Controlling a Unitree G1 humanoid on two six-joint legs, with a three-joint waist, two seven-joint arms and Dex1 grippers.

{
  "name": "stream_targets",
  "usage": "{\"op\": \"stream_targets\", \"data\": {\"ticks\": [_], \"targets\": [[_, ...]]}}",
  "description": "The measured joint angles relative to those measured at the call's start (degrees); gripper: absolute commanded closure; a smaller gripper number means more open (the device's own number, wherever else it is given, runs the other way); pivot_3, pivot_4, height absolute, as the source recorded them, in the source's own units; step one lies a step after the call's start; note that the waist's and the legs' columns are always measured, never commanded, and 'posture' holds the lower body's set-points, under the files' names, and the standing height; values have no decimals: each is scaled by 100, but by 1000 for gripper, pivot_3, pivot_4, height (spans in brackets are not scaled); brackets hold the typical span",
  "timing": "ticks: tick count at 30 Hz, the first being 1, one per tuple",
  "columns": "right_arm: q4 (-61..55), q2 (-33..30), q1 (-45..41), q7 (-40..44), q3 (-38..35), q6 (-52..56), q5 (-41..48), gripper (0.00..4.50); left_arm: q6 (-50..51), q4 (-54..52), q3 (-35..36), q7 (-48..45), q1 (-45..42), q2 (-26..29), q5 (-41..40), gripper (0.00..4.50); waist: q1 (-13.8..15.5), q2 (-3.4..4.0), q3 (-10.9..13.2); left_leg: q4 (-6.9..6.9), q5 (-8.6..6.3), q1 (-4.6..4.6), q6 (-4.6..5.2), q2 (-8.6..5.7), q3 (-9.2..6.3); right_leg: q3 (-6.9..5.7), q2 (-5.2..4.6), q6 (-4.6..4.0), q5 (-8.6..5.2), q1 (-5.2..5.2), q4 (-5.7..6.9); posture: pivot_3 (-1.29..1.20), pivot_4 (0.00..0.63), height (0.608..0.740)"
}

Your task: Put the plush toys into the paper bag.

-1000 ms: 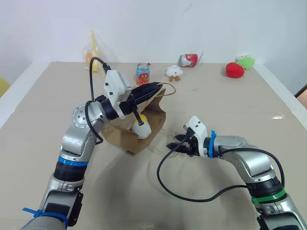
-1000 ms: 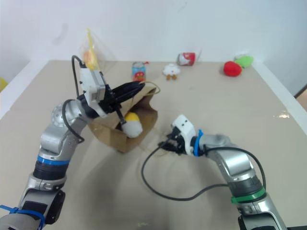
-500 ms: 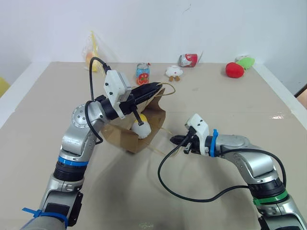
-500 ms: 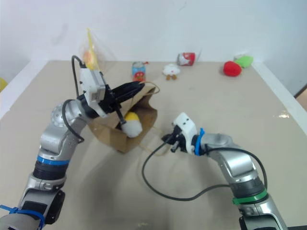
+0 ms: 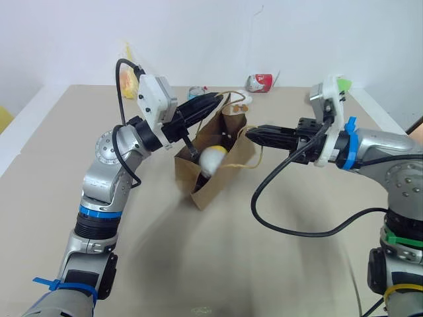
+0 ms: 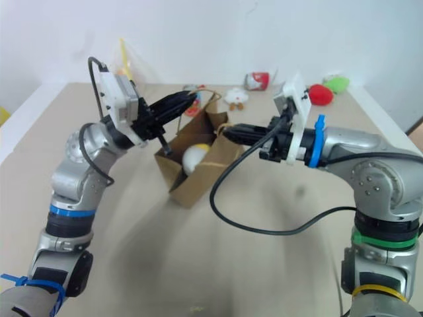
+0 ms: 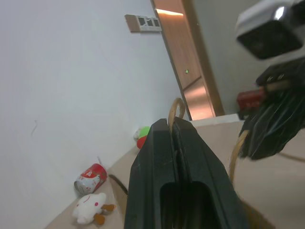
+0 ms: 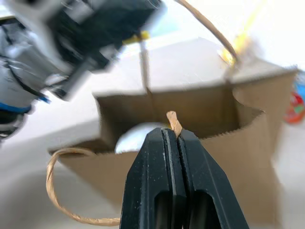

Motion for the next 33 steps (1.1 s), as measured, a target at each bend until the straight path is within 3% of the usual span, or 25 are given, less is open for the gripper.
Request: {"op": "stream_targets", "data": {"ticks": [10,19,20,21,26,27,28,30,33], "targets": [[112,-187,-452,-514,233,954,201,4350,34,417,92,114,5,-1,61,4500,1,0,0,0,-1,-2,2,-1,4,2,-2,0,0,-1,-2,0,150,740],[628,548,-302,-1146,1219,145,-821,4350,-231,855,77,82,118,50,354,4500,-1,-1,-1,0,-1,-5,3,1,4,2,0,0,0,-5,0,0,150,740],[662,555,-311,-1150,1234,92,-866,3763,-268,860,68,72,132,51,360,3947,-3,-1,-1,0,-3,-7,5,1,5,2,-3,0,0,-5,-3,0,150,740],[693,566,-314,-1150,1244,58,-888,3572,-280,860,67,56,141,55,360,3802,-2,-1,-1,0,-3,-9,6,0,6,2,-4,1,0,-5,-5,0,150,740],[802,472,-516,-936,1129,-144,-939,1342,-288,832,66,-124,250,105,348,1664,3,-1,-1,0,-4,-13,7,-1,1,-2,-4,0,0,-8,-5,0,150,740],[782,422,-539,-869,1043,-180,-917,1128,-285,809,66,-143,250,135,345,1424,4,-1,-1,0,-4,-13,7,-1,1,-2,-4,0,0,-8,-5,0,150,740],[765,345,-561,-791,957,-194,-859,413,-273,775,66,-157,250,173,340,703,4,-1,-1,0,-4,-14,7,-1,2,-2,-5,0,0,-9,-6,0,150,740],[719,138,-589,-591,744,-253,-755,0,-244,659,80,-247,250,275,309,34,3,-1,-1,0,-5,-14,8,-2,3,-1,-5,0,0,-8,-8,0,150,740],[666,-198,-587,-244,433,-328,-574,0,21,456,119,-388,267,459,82,34,-4,-1,-1,0,-5,-13,8,-1,3,-1,-4,0,0,-8,-8,0,150,740]]}}
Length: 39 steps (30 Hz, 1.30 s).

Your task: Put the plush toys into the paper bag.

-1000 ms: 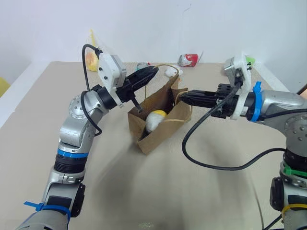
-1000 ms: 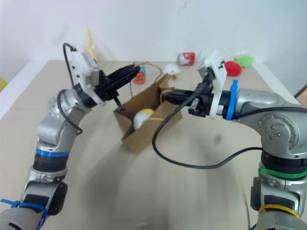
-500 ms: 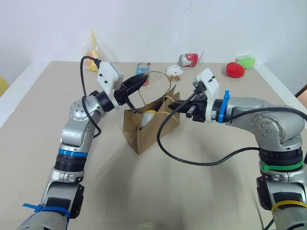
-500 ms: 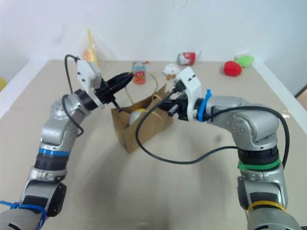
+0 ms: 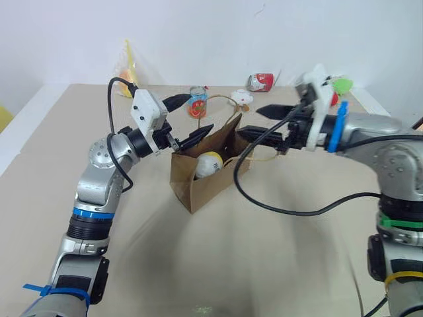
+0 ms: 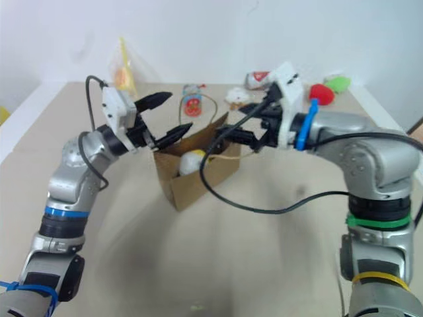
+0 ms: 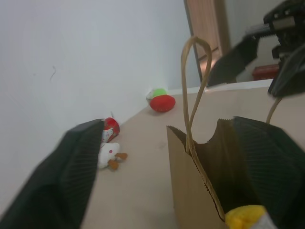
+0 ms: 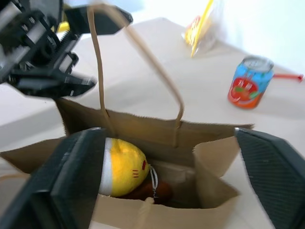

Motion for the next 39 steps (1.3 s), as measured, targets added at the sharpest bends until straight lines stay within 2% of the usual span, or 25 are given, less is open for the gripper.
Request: {"op": "stream_targets", "data": {"ticks": [6,9,14,16,19,21,22,26,32,39], "targets": [[8,-207,70,341,-99,-402,13,0,641,-348,86,-171,132,157,-584,34,-4,0,0,0,0,4,0,3,-2,-1,5,0,0,0,2,0,150,740],[99,-392,344,590,-93,-1114,-337,0,1037,-777,128,-311,412,533,-845,34,-5,1,0,-2,0,4,0,3,0,1,4,-2,-1,0,1,0,150,740],[28,-676,530,999,-230,-1304,-240,0,1349,-1208,411,-230,772,893,-997,34,6,2,2,-2,0,3,0,3,0,-1,2,-3,-2,-1,1,0,150,740],[-96,-968,610,1261,-495,-1287,-30,398,1497,-1400,650,-139,1001,1016,-1131,0,9,2,2,-2,0,3,-1,2,-1,-2,0,-5,-4,0,1,0,150,740],[-195,-1111,610,1425,-783,-1114,404,1396,1615,-1693,774,-26,1241,1063,-1257,0,7,2,2,-2,0,6,-1,2,1,-1,-2,-5,-4,2,1,0,150,740],[-467,-1320,671,1629,-954,-803,941,2668,1723,-1946,839,65,1482,1084,-1382,0,9,1,3,-2,0,13,-1,3,-1,-3,0,-7,-5,6,2,0,150,740],[-508,-1348,697,1661,-965,-768,998,2838,1726,-1973,844,72,1510,1087,-1387,0,9,1,3,-2,0,14,-1,3,-1,-3,1,-7,-5,6,2,0,150,740],[-1197,-1833,1540,2106,-990,-382,1566,4464,1732,-2272,879,139,1894,1091,-1522,0,23,1,2,-7,-1,17,-3,3,-1,-5,-1,-14,-10,9,2,0,150,740],[-2065,-1375,2201,1561,-240,-485,1500,4464,1724,-2464,874,142,2198,1094,-1596,0,13,0,3,-4,4,23,-9,5,-6,-13,0,-10,-8,10,5,0,150,740],[-1896,-277,1888,493,1252,-1280,-106,4464,1582,-2447,817,131,2207,1093,-1470,0,6,-3,3,-4,7,20,-13,7,-7,-14,4,-11,-8,7,7,0,150,740]]}}
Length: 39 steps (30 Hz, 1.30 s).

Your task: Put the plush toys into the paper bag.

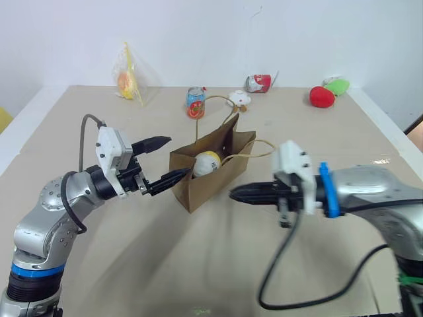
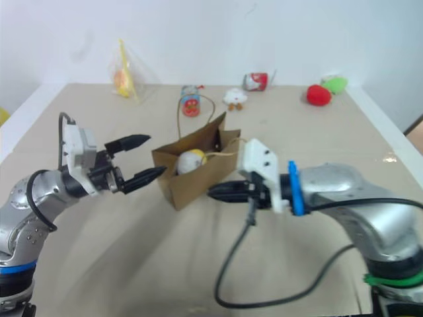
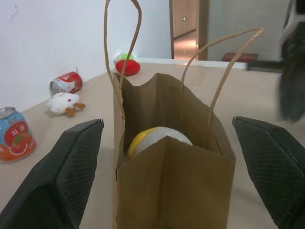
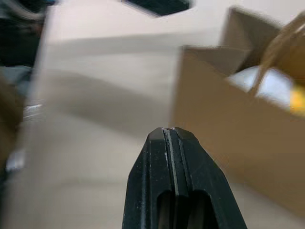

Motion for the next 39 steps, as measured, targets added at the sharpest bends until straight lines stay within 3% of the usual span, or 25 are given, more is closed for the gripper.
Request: {"op": "stream_targets", "data": {"ticks": [13,21,28,39], "targets": [[483,1178,-479,-587,782,-379,-1086,4464,-118,-6,5,14,194,17,95,0,4,0,0,-1,-8,-9,-5,-2,-6,-4,-4,-10,-8,-2,-1,0,150,740],[695,1484,-647,-601,826,-462,-1343,4464,29,-78,2,49,252,15,-121,0,0,0,0,-1,-8,-7,-4,1,-8,-6,-1,-10,-8,-2,1,0,150,740],[812,1621,-679,-538,951,-574,-1537,4464,-198,-117,-211,510,310,-226,460,0,1,-1,0,-1,-8,-8,-4,-1,-6,-5,-4,-10,-7,-1,1,0,150,740],[895,1637,-686,-471,951,-600,-1662,4464,-278,-92,-456,743,442,-468,703,0,0,-1,0,-1,-8,-7,-4,0,-7,-5,-3,-10,-7,-1,2,0,150,740]]}}
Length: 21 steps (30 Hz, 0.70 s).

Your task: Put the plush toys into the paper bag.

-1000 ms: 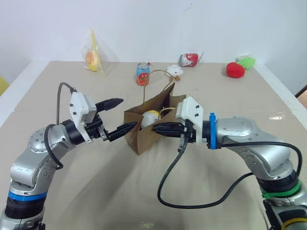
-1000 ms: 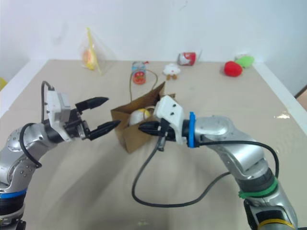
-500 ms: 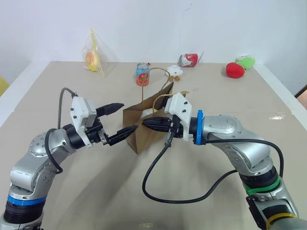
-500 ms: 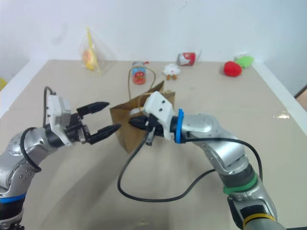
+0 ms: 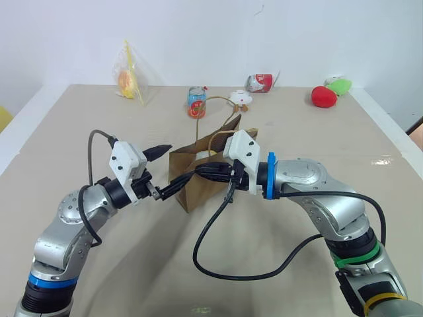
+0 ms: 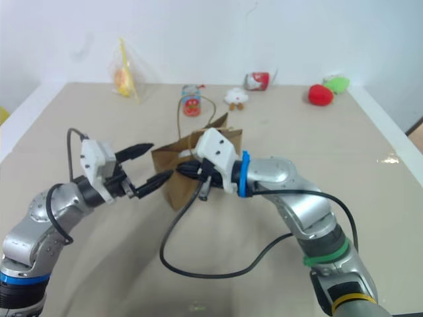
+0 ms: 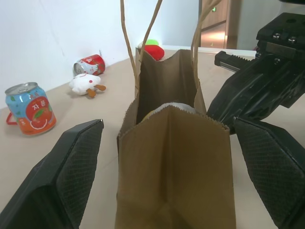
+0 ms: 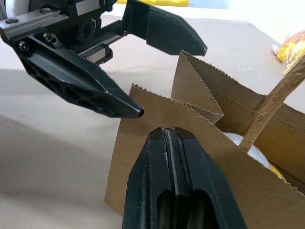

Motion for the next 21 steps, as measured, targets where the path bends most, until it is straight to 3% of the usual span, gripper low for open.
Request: {"op": "stream_targets", "data": {"ticks": [13,16,18,19,20,21], "targets": [[1,-73,-7,58,-11,-4,-37,4464,-93,514,-68,-15,-205,-285,15,0,1,0,0,0,0,-1,0,-1,1,0,-1,0,0,0,0,0,150,740],[1,-95,-7,88,-19,-4,-37,4500,-121,534,-71,-82,-233,-328,4,1022,0,0,0,0,0,0,0,-1,0,0,0,0,0,0,0,0,150,740],[1,-118,-7,102,-21,-4,-37,4500,-136,536,-72,-123,-240,-333,-3,1460,0,0,0,0,0,0,0,0,-1,0,1,0,0,0,0,0,150,740],[1,-133,-7,105,-21,-3,-37,4500,-136,543,-72,-138,-242,-333,-19,1990,0,0,0,0,0,0,0,0,-1,0,1,0,0,0,0,0,150,740],[1,-134,-7,105,-21,-3,-37,4500,-136,544,-72,-141,-242,-333,-23,1990,0,0,0,0,0,0,0,0,-1,-1,1,0,0,0,0,0,150,740],[0,-144,-7,109,-21,-1,-37,4500,-137,574,-73,-257,-242,-321,-48,2665,0,0,0,0,0,0,0,0,0,0,1,0,0,0,0,0,150,740]]}}
